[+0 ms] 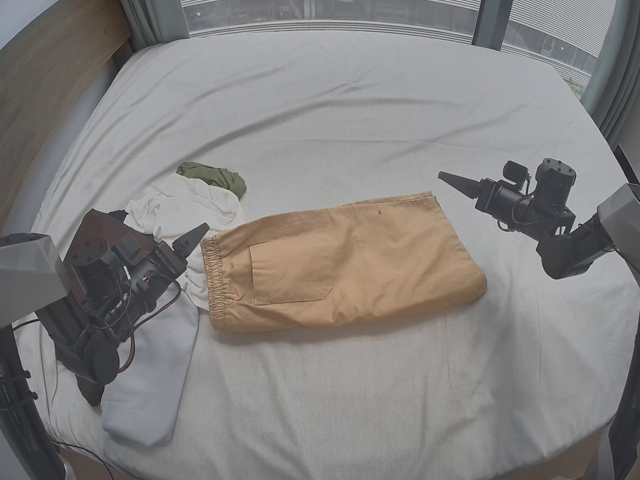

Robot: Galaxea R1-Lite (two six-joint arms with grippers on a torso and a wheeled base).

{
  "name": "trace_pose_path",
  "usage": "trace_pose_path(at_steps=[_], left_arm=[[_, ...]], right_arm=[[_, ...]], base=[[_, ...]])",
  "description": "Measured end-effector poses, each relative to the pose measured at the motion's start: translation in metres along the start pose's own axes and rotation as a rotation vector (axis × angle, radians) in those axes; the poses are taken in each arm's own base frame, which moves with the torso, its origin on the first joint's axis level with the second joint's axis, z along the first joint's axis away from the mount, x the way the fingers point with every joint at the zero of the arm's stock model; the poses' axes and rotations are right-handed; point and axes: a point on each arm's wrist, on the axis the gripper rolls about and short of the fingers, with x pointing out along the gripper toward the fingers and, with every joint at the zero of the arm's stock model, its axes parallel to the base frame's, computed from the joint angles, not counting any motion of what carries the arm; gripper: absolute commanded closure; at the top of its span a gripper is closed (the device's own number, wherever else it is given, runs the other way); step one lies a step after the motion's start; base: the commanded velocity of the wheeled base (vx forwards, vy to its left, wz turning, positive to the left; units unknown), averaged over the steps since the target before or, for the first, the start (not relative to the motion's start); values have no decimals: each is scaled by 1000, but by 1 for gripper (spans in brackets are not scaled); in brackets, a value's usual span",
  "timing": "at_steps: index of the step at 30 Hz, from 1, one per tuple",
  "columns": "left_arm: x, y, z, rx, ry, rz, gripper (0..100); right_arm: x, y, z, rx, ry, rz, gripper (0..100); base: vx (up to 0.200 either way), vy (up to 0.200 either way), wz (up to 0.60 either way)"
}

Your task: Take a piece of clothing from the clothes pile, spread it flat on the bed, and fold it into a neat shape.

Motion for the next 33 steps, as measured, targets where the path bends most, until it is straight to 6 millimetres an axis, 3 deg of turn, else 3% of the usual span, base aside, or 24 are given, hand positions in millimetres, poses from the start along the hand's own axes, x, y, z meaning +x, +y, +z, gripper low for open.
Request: trace_pose_path(at_steps=[7, 15, 22, 33], left_arm=[[-10, -17, 1, 4, 23, -53, 0], [-40, -56, 5, 1, 85, -213, 0], [-60, -73, 7, 25, 105, -286, 0], [-70, -69, -7, 254, 137, -276, 0]], right_arm=[[-39, 23, -19, 43, 60, 0, 0], [-95, 59, -40, 0, 28, 55, 0], [-113, 71, -49, 18, 62, 56, 0], [-124, 56, -65, 120, 175, -46, 0]], base=[[0, 0, 0], [0, 0, 0], [0, 0, 0], [0, 0, 0]])
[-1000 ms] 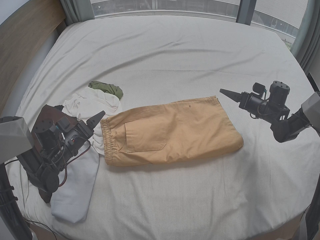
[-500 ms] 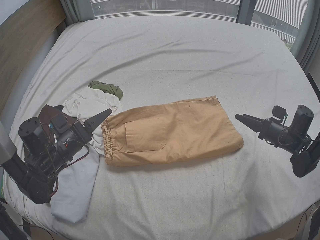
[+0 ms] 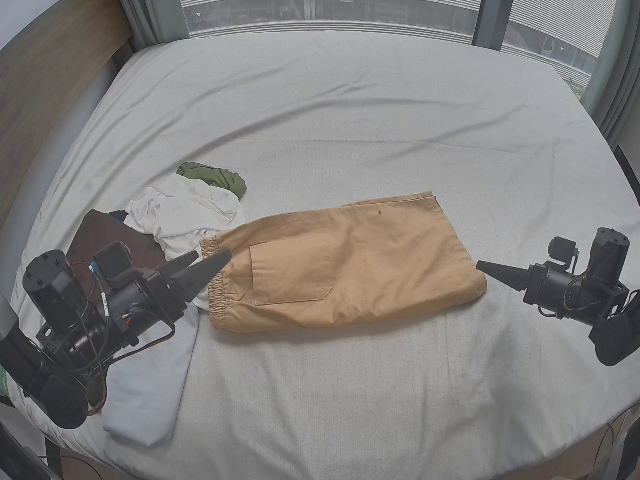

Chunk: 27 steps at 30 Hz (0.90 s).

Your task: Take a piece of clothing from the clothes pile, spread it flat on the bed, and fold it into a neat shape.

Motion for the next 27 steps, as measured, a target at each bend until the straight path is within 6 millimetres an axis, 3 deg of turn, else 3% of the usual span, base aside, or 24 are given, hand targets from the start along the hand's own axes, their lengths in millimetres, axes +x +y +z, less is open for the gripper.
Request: trace_pose_path(at_steps=[13, 27], left_arm=[[-3, 22, -16, 206, 76, 75, 0], [-3, 28, -21, 188, 95, 91, 0]], right_arm=[[8, -24, -21, 47, 72, -53, 0], [14, -56, -39, 86, 121, -117, 0]], base=[[0, 0, 0], [0, 0, 0]])
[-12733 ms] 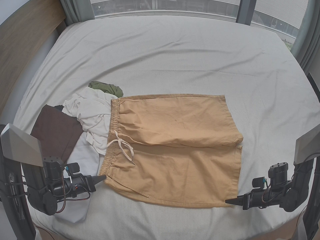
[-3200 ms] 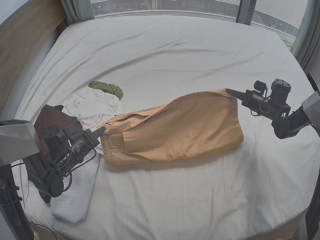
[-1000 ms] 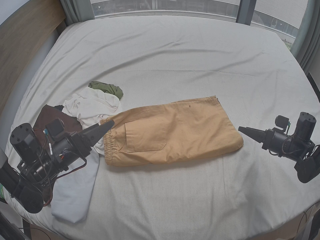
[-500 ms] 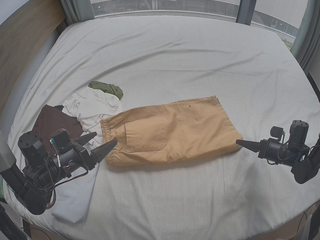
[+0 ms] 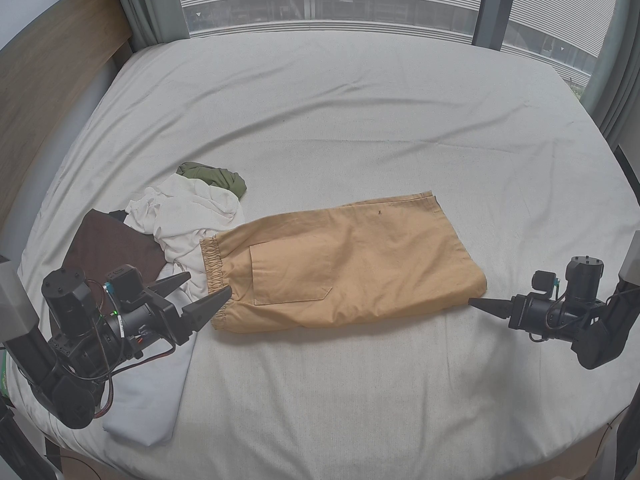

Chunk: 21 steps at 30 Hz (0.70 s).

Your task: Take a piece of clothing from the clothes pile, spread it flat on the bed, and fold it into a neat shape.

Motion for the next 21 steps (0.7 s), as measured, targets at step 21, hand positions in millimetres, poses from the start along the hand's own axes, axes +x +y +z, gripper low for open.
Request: trace_pose_path(at_steps=[21], left_arm=[[1, 0, 2, -6, -8, -1, 0]], right_arm=[[37, -19, -7, 3, 15, -15, 0]], base=[[0, 0, 0]])
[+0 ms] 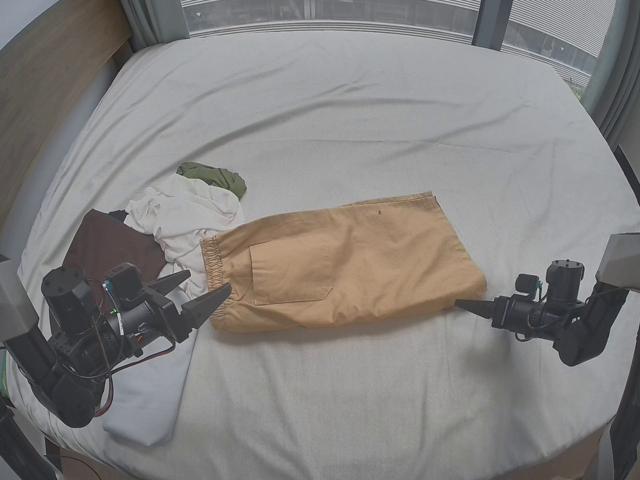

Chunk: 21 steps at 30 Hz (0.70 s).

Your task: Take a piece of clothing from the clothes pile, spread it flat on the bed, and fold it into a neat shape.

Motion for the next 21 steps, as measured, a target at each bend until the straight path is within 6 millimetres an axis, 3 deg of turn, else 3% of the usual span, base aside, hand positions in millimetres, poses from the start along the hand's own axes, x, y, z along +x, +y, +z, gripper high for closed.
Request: trace_pose_path(at_steps=[12, 21], left_arm=[[0, 0, 0, 0, -2, 1, 0], [0, 0, 0, -1, -2, 1, 0]], right_arm=[[38, 10, -2, -33, -102, 33, 0], [56, 17, -3, -20, -160, 72, 0]], base=[[0, 0, 0], [0, 0, 0]])
